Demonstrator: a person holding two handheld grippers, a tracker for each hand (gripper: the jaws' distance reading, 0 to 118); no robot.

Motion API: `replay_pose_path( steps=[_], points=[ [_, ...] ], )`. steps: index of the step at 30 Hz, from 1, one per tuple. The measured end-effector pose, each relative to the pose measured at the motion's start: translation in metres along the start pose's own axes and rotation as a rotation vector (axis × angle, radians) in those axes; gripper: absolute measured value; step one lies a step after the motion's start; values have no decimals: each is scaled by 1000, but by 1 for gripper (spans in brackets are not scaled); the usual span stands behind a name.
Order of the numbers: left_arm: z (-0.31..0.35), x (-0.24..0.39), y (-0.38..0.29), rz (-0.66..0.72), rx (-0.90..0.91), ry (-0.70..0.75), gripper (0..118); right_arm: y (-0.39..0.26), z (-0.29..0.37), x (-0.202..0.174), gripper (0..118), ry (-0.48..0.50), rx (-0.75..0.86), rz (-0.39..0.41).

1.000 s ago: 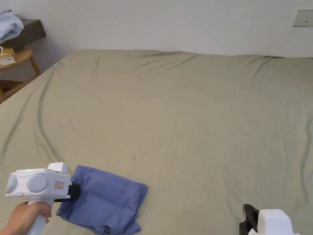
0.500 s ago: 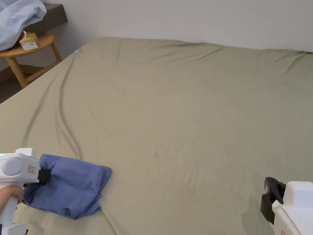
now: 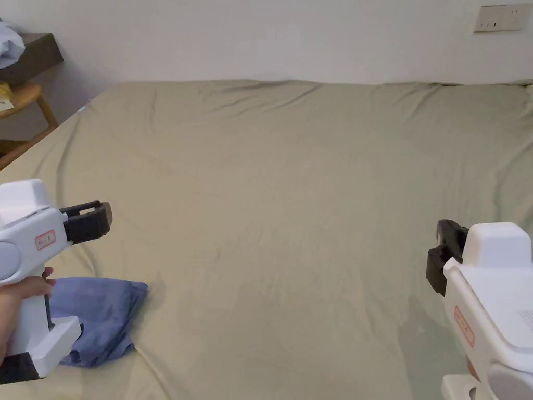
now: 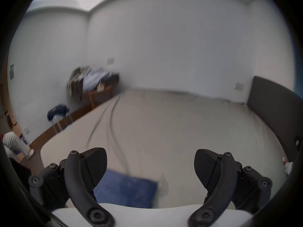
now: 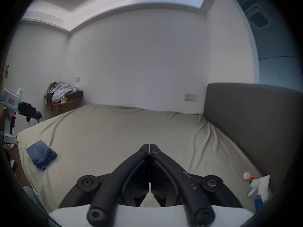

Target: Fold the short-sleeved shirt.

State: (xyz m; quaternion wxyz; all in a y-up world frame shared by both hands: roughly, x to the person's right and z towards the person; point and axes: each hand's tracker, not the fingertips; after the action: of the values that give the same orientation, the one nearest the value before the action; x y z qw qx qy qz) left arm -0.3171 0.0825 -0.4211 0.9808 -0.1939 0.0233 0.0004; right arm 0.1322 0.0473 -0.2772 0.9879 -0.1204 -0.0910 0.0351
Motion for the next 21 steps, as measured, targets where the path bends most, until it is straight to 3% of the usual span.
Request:
replay_pose_path(
  steps=[10, 17, 19, 21],
  points=[
    [85, 139, 3, -94, 413, -104, 111, 37, 45, 62, 3, -156, 166, 45],
    [102, 200, -34, -151, 489, -156, 109, 32, 58, 87, 3, -201, 204, 43],
    [105, 210, -42, -145, 495, -188, 96, 28, 60, 88, 3, -214, 204, 46],
    [106, 214, -47, -133, 495, -207, 65, 25, 60, 90, 3, -219, 203, 45]
  ],
)
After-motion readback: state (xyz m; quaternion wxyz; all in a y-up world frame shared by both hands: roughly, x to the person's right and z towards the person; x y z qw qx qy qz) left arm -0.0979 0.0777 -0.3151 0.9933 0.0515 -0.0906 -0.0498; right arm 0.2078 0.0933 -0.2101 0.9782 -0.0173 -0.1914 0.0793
